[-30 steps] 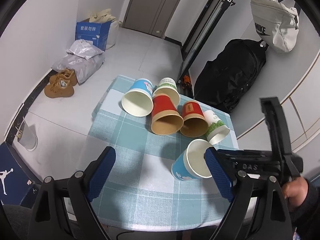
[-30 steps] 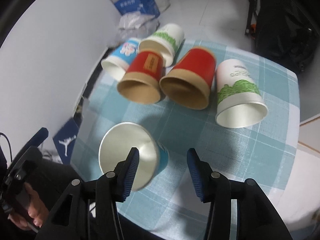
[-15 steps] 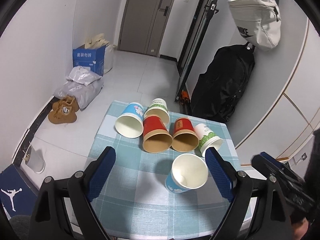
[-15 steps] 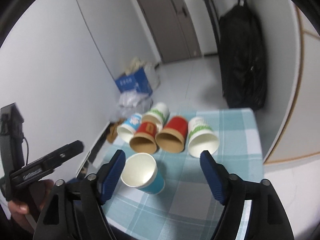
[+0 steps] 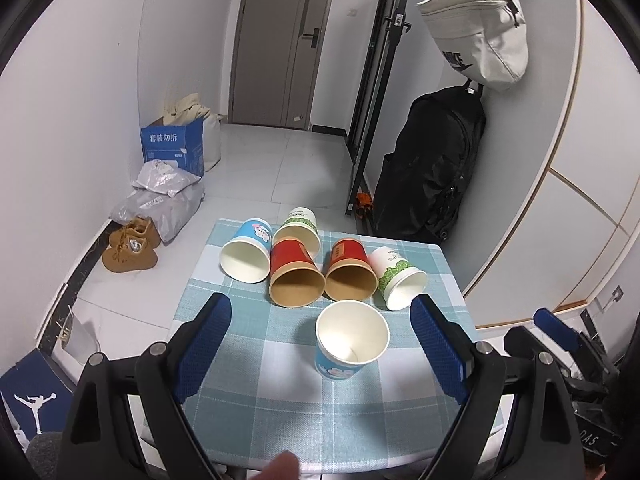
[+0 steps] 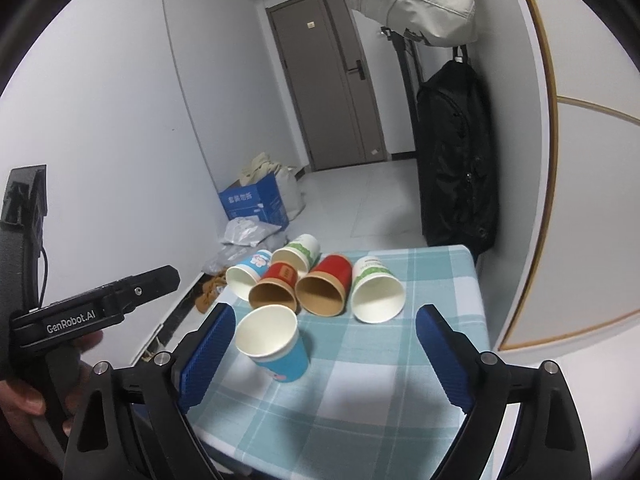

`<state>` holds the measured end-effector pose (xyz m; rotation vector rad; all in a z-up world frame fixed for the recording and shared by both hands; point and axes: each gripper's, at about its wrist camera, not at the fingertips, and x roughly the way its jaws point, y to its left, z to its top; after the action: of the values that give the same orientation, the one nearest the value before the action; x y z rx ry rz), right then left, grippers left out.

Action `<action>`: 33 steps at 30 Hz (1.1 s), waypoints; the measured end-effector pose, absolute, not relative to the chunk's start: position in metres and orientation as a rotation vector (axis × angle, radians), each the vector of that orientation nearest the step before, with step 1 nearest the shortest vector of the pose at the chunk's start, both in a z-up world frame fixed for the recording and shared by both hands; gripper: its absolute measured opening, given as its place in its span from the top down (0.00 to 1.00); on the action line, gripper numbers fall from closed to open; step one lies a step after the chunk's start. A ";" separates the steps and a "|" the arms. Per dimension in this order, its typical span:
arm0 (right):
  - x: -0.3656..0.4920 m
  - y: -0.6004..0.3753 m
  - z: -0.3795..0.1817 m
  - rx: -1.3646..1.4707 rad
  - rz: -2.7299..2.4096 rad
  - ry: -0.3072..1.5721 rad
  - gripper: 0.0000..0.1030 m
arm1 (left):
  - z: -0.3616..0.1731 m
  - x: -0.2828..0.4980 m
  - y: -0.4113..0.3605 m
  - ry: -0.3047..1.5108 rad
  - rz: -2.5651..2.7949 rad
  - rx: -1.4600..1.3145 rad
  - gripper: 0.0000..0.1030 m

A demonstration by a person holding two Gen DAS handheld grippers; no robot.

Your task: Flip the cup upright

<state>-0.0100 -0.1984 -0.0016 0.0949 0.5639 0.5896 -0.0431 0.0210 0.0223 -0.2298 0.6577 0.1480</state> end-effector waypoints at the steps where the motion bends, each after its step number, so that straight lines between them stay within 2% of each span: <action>1: -0.010 -0.199 -0.002 0.094 0.588 0.560 0.10 | 0.022 -0.044 0.020 0.657 0.152 -0.222 0.15; 33: -0.019 -0.209 -0.004 0.088 0.563 0.531 0.09 | 0.022 -0.053 0.013 0.651 0.149 -0.207 0.15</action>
<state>-0.0187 -0.2091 -0.0039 0.0883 0.5314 0.5628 -0.0533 0.0126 0.0216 -0.2074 0.6508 0.1485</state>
